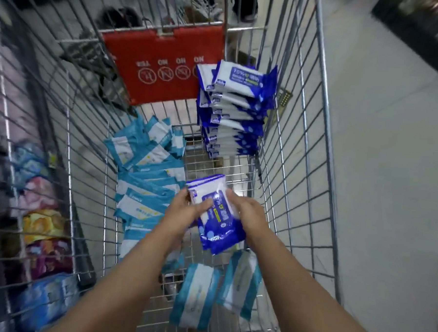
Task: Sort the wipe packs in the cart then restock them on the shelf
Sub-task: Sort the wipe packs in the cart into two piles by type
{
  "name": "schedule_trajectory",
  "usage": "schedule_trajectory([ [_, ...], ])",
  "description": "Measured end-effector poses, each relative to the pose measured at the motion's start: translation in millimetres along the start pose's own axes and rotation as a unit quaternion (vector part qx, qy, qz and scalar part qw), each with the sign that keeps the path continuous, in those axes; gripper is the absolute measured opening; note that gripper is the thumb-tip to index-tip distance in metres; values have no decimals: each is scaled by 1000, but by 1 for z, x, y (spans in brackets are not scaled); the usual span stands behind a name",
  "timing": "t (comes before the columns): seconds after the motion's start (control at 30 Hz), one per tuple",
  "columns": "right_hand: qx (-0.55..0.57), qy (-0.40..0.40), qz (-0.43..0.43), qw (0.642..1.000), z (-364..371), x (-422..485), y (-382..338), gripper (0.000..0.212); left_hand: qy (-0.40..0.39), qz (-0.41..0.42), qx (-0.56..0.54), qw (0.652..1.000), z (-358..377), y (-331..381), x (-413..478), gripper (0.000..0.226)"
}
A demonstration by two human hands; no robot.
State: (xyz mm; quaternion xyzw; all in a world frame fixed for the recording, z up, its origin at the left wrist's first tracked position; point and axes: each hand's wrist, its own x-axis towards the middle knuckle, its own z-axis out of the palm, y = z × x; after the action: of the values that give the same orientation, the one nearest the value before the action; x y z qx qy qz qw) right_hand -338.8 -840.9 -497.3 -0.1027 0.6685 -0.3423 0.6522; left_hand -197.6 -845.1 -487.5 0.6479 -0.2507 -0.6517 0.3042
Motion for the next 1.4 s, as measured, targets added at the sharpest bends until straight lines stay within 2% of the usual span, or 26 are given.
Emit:
schedule_trajectory([
  [0.1,30,-44,-42,998,10,-16,-49,28,29,66,-70,995,14,66,6,35],
  [0.17,114,-54,-69,990,17,-28,-85,32,34,112,-113,987,27,110,9,37],
  [0.27,302,-90,-117,942,33,-39,-138,28,39,128,-176,975,50,165,20,46],
  [0.33,368,-89,-139,915,43,-41,-166,21,31,106,-225,968,64,191,28,58],
  [0.4,410,-82,-156,895,49,-37,-182,12,2,104,-242,965,74,207,35,53],
  [0.47,420,-73,-166,889,54,-28,-191,12,3,131,-158,979,78,212,38,30],
  [0.57,416,-40,-169,892,58,-16,-192,34,56,186,63,979,73,207,45,18],
  [0.63,393,-18,-178,902,59,-11,-189,34,97,237,217,942,64,203,52,15],
  [0.67,368,-9,-188,910,59,-8,-187,30,123,268,278,914,58,201,54,22],
  [0.77,297,47,-205,931,62,-3,-185,17,213,402,394,798,44,195,57,41],
  [0.83,274,97,-184,939,64,0,-189,26,196,463,459,733,36,193,61,52],
  [0.93,250,133,-148,948,66,2,-193,33,92,443,560,694,31,194,74,47],
  [1.03,189,152,-133,961,68,2,-189,26,116,447,605,648,31,193,76,48],
  [1.1,167,161,-131,964,67,2,-176,21,149,476,583,641,30,183,69,52],
  [1.17,107,160,-134,972,61,3,-144,16,153,506,544,652,25,158,57,46],
  [1.27,-142,141,-126,972,39,4,-69,7,141,493,551,658,14,91,39,42],
  [1.33,-277,110,-97,950,24,0,-23,23,129,449,556,687,8,54,31,53],
  [1.4,-259,102,-88,956,13,-1,9,39,114,438,517,726,11,41,26,60],
])
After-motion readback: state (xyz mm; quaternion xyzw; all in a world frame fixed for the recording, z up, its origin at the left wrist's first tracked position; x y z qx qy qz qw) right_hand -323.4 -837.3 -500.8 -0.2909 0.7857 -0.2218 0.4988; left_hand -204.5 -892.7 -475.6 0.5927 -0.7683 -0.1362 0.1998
